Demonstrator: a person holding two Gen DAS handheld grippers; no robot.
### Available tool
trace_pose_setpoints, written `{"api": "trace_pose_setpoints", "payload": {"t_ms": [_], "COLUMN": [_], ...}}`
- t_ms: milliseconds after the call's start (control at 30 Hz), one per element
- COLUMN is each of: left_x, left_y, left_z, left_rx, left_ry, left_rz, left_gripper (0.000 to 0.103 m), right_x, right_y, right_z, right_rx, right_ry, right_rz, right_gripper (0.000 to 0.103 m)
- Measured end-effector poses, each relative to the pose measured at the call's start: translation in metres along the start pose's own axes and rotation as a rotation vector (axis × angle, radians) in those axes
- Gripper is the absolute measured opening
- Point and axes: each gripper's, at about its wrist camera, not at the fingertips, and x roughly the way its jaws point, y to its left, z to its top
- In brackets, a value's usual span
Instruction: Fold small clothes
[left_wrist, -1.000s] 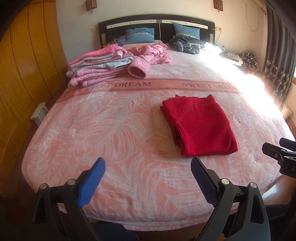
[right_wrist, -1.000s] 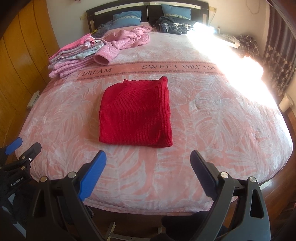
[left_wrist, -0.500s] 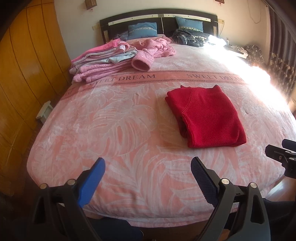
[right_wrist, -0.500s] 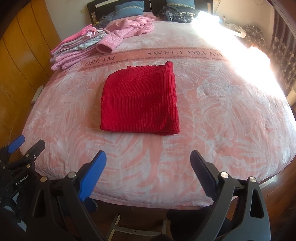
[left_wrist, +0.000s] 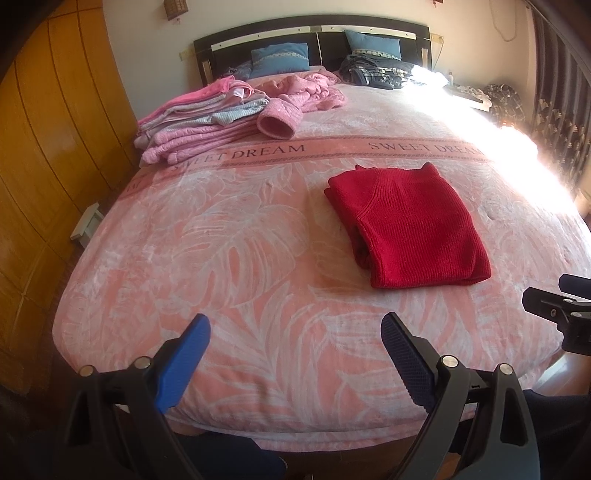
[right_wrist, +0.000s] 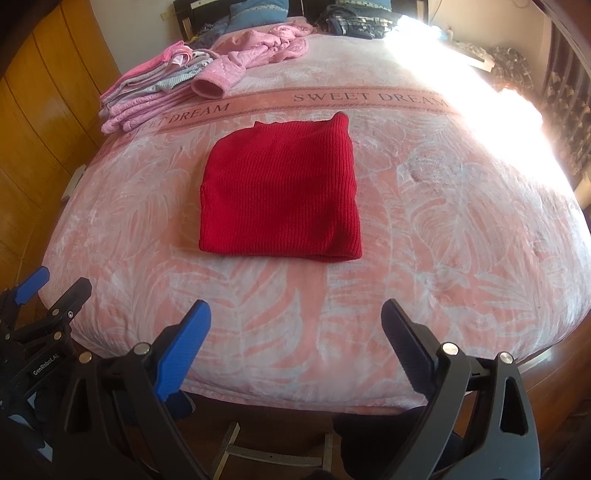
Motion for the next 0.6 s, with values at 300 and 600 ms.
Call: {"api": "trace_pose_setpoints", "payload": {"t_ms": [300, 600], "left_x": [0.0004, 0.0012], "left_y": [-0.0006, 0.0001], "left_z": [0.0002, 0.0013], "left_rx": [0.001, -0.002], "left_ry": [0.0, 0.001], "left_rz": [-0.006, -0.009], "left_gripper": [0.094, 0.094], "right_x": [0.0018, 0.0045], "right_y": [-0.0019, -0.0046], "right_z": [0.0001, 0.0007], "right_rx": [0.006, 0.012], "right_ry": [-0.002, 0.017], "right_rz": [-0.003, -0.03], "right_gripper": [0.093, 0.093]}}
